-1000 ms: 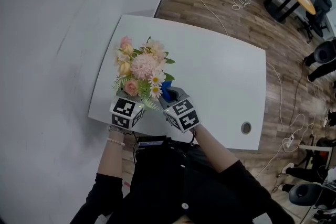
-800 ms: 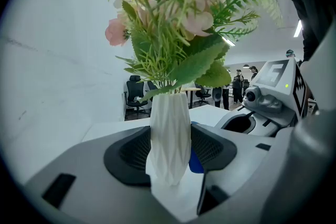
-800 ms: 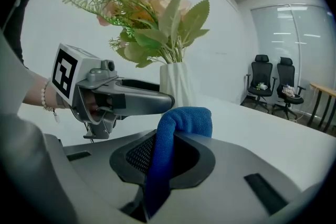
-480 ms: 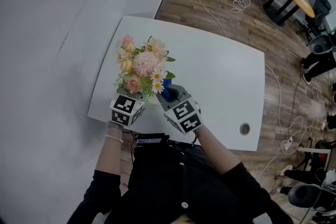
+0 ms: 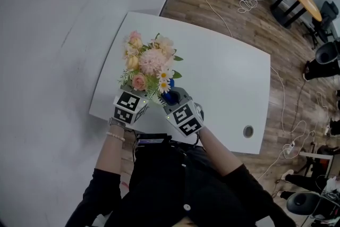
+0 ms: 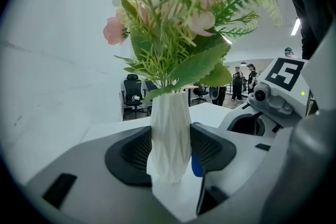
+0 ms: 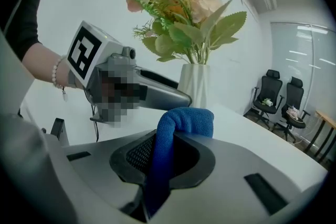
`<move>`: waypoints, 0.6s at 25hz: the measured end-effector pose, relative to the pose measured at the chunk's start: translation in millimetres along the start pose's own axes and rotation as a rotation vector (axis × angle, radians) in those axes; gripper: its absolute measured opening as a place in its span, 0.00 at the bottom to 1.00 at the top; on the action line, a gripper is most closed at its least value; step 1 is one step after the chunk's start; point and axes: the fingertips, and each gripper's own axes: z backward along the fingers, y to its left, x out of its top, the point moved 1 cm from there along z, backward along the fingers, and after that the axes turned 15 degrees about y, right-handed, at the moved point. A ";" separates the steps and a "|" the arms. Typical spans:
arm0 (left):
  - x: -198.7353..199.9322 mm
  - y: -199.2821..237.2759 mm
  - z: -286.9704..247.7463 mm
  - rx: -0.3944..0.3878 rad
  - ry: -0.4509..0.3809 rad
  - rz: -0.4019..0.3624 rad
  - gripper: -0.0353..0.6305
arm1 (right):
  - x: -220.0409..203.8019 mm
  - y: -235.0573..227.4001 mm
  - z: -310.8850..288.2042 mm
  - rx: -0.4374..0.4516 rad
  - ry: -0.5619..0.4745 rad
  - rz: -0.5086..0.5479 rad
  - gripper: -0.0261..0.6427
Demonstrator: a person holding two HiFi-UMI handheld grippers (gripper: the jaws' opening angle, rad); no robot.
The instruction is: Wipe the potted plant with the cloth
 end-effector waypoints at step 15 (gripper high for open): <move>0.1 0.1 0.3 -0.016 0.013 -0.016 0.41 | 3.6 41.6 -39.6 0.053 0.073 0.260 0.16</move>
